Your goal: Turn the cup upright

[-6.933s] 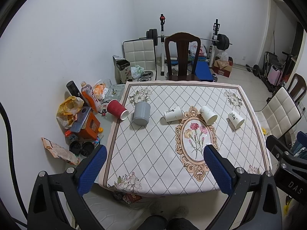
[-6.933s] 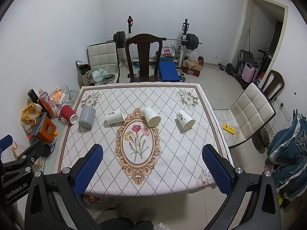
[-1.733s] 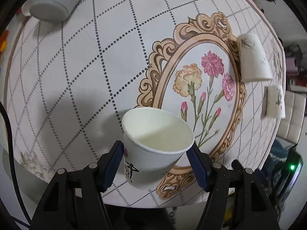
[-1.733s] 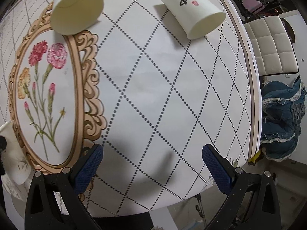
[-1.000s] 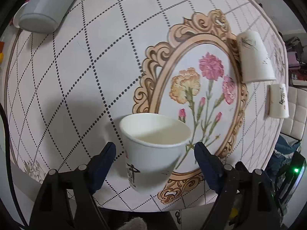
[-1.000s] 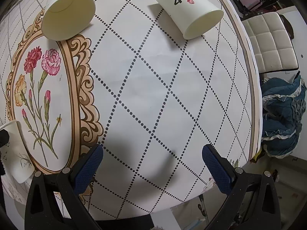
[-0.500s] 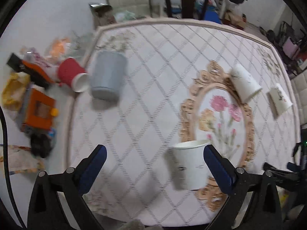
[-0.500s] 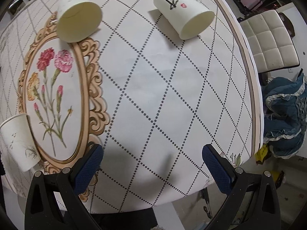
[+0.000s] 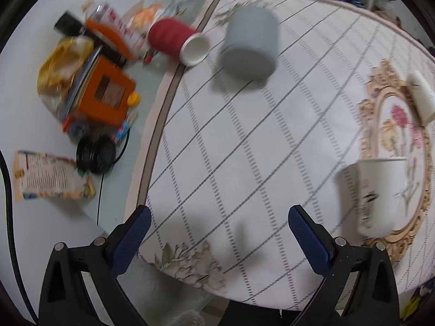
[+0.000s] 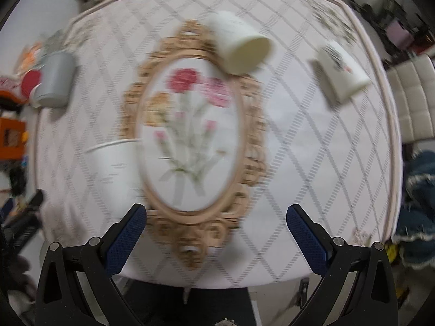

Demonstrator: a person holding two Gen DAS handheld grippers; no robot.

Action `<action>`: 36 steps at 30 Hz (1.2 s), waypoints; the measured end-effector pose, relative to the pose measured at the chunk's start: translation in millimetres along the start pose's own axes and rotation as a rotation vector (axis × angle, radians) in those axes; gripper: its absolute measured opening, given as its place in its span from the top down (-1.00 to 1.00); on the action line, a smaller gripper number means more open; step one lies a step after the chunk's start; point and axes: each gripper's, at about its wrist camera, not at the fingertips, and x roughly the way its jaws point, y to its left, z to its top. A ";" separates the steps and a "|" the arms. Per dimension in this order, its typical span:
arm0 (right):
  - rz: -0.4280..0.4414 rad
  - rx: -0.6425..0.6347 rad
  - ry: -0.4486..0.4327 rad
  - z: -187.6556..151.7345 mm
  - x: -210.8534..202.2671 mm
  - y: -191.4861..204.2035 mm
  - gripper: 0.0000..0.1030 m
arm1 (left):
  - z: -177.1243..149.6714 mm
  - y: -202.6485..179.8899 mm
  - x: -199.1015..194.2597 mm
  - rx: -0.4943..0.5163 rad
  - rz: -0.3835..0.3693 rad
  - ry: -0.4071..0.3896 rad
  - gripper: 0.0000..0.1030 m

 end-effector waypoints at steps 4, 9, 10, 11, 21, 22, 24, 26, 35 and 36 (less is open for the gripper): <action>0.004 -0.074 -0.004 14.4 -1.8 40.3 -0.95 | -6.3 16.3 22.1 -0.013 -0.009 0.048 -1.00; -0.018 -0.118 -0.015 25.2 4.8 83.9 -0.89 | -9.0 30.3 42.8 -0.005 -0.020 0.074 -1.00; -0.022 -0.121 -0.013 25.4 6.7 89.5 -0.85 | -9.3 32.8 46.0 -0.003 -0.021 0.076 -1.00; -0.025 -0.125 -0.008 26.6 9.8 95.9 -0.82 | -8.8 34.1 47.4 0.000 -0.021 0.077 -1.00; -0.046 -0.123 0.036 38.1 40.9 114.2 -0.55 | -5.4 42.3 58.5 0.021 -0.031 0.083 -1.00; -0.052 -0.126 0.045 38.9 45.0 115.0 -0.39 | -5.1 41.3 58.3 0.023 -0.032 0.085 -1.00; -0.050 -0.126 0.069 40.6 53.9 115.5 -0.15 | -4.0 39.5 58.6 0.030 -0.035 0.090 -1.00; -0.044 -0.119 0.066 41.0 55.7 114.5 -0.14 | -2.2 37.1 59.2 0.032 -0.049 0.101 -1.00; 0.059 -0.046 -0.032 40.2 33.6 94.7 -0.11 | 10.9 23.5 63.2 0.008 -0.123 0.170 -1.00; 0.076 -0.034 -0.054 42.6 29.4 89.8 -0.11 | 13.8 21.7 64.7 0.005 -0.125 0.178 -1.00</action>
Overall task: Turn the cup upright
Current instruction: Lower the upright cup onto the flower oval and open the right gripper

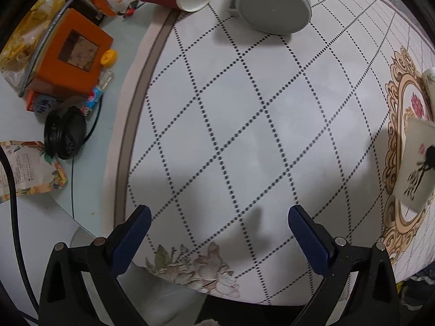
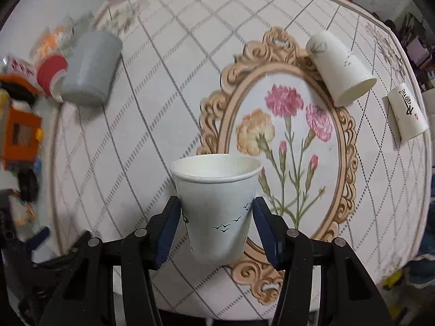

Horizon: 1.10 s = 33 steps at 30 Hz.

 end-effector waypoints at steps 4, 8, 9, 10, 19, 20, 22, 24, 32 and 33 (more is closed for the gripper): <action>0.049 0.053 -0.145 7.4 -15.6 -10.8 -0.10 | 16.3 -6.0 6.3 -0.019 -0.023 0.014 -1.00; 0.028 0.077 -0.338 23.2 -19.9 -15.8 -0.10 | 32.7 -13.3 11.2 -0.014 -0.017 -0.001 -1.00; 0.014 0.073 -0.385 27.2 -18.7 -14.0 -0.10 | 36.4 -15.8 12.5 -0.007 -0.011 -0.008 -1.00; 0.005 0.069 -0.425 32.8 -17.7 -11.5 -0.10 | 40.6 -19.0 14.8 0.001 -0.001 -0.016 -1.00; -0.058 0.012 -0.633 28.7 7.6 -2.5 -0.10 | 46.6 -29.9 31.7 0.042 0.020 -0.026 -1.00; -0.065 0.001 -0.638 24.8 8.5 -1.3 -0.10 | 44.9 -29.8 30.9 0.051 0.028 -0.031 -1.00; -0.075 -0.015 -0.634 18.6 8.9 0.5 -0.12 | 40.2 -29.3 28.0 0.062 0.023 -0.038 -1.00; -0.082 -0.014 -0.604 13.4 9.3 1.3 -0.14 | 36.6 -26.9 22.4 0.069 0.022 -0.050 -1.00; -0.105 0.035 -0.555 -22.2 -18.8 -5.7 -0.63 | 13.9 -22.8 -30.7 0.104 0.002 -0.158 -1.00; -0.127 0.048 -0.544 -26.3 -24.3 -6.8 -0.68 | 10.2 -22.2 -39.4 0.109 -0.004 -0.175 -1.00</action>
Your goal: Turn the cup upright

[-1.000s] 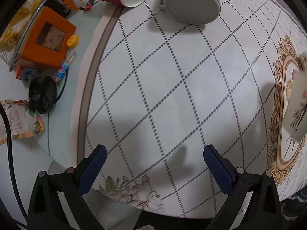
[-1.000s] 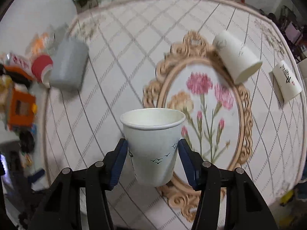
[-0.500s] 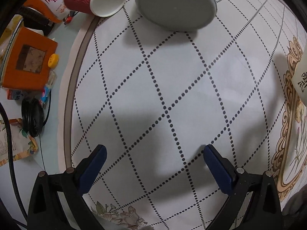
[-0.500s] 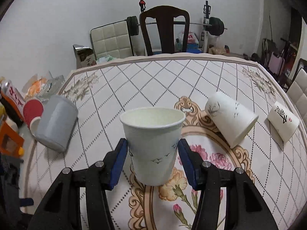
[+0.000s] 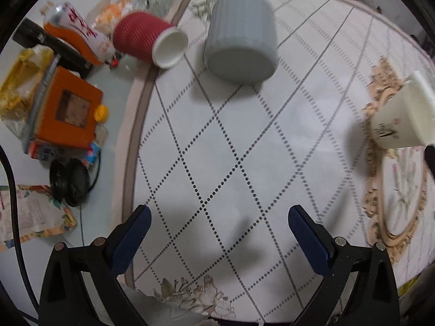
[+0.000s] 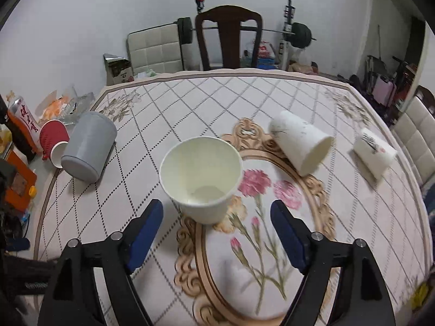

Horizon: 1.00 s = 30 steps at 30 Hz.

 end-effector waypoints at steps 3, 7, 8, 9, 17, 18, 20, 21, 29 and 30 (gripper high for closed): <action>-0.070 0.011 0.025 0.3 -20.9 -5.2 -0.78 | -3.0 -0.4 -33.2 0.023 -0.014 -0.061 -1.00; -0.145 0.026 0.043 4.1 -59.5 -17.6 -1.00 | -9.9 1.9 -74.5 0.046 -0.036 -0.132 -1.00; -0.144 0.032 0.044 5.5 -69.9 -20.8 -1.00 | -14.9 0.1 -89.4 0.049 -0.044 -0.157 -1.00; -0.155 0.033 0.040 7.0 -82.3 -23.6 -1.00 | -10.0 4.0 -93.2 0.051 -0.050 -0.170 -1.00; -0.183 0.020 -0.028 18.8 -187.3 -39.2 -1.00 | -46.0 0.3 -176.2 0.050 -0.090 -0.310 -1.00; -0.178 0.020 -0.036 19.0 -200.5 -41.2 -1.00 | -51.3 0.8 -185.2 0.046 -0.093 -0.325 -1.00; -0.169 0.022 -0.052 18.4 -223.8 -44.9 -1.00 | -62.7 1.6 -202.4 0.041 -0.090 -0.350 -1.00; -0.168 0.021 -0.056 18.5 -233.7 -45.8 -1.00 | -68.0 2.2 -208.8 0.040 -0.095 -0.361 -1.00; -0.123 0.025 -0.076 6.2 -309.2 -53.0 -1.00 | -113.0 6.6 -259.7 0.026 -0.099 -0.454 -1.00; -0.122 0.022 -0.081 3.8 -315.9 -52.9 -1.00 | -117.9 7.3 -264.3 0.022 -0.098 -0.462 -1.00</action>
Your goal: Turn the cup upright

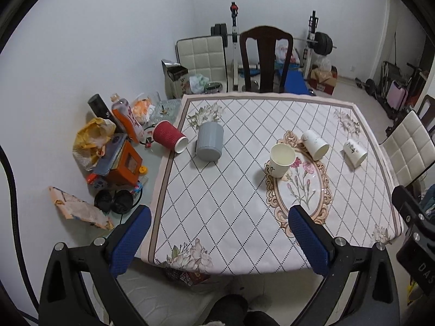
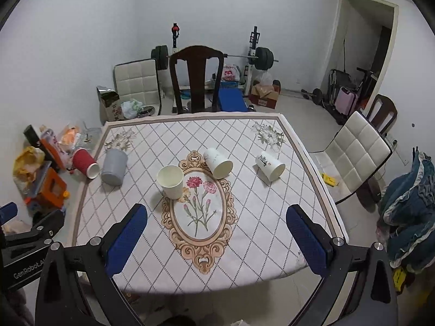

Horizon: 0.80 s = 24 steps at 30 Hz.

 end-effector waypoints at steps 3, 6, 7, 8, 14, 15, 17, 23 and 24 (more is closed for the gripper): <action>0.011 -0.006 -0.014 -6.5 -22.0 -3.7 -1.00 | -8.1 -0.3 -17.5 -0.005 -0.007 -0.018 -1.00; 0.018 -0.006 -0.021 -11.5 -37.9 -8.5 -1.00 | -13.8 -1.9 -31.4 -0.002 -0.007 -0.039 -1.00; 0.019 -0.005 -0.026 -12.4 -41.9 -9.8 -1.00 | -15.6 -2.6 -36.1 -0.002 -0.006 -0.046 -1.00; 0.018 -0.004 -0.030 -13.5 -45.5 -11.5 -1.00 | -17.1 -3.1 -40.3 -0.003 -0.008 -0.053 -1.00; 0.026 -0.008 -0.049 -17.8 -64.4 -20.0 -1.00 | -22.7 -7.0 -56.2 -0.009 -0.007 -0.083 -1.00; 0.025 -0.009 -0.052 -18.0 -66.0 -21.5 -1.00 | -23.7 -7.4 -59.2 -0.012 -0.003 -0.087 -1.00; 0.032 -0.011 -0.050 -19.0 -69.0 -23.4 -1.00 | -24.6 -7.3 -61.5 -0.020 0.000 -0.091 -1.00; 0.042 -0.021 -0.043 -19.8 -70.5 -26.6 -1.00 | -28.4 -5.5 -65.8 -0.038 0.011 -0.092 -1.00; 0.043 -0.021 -0.042 -19.9 -71.0 -27.2 -1.00 | -29.0 -5.2 -65.9 -0.039 0.012 -0.092 -1.00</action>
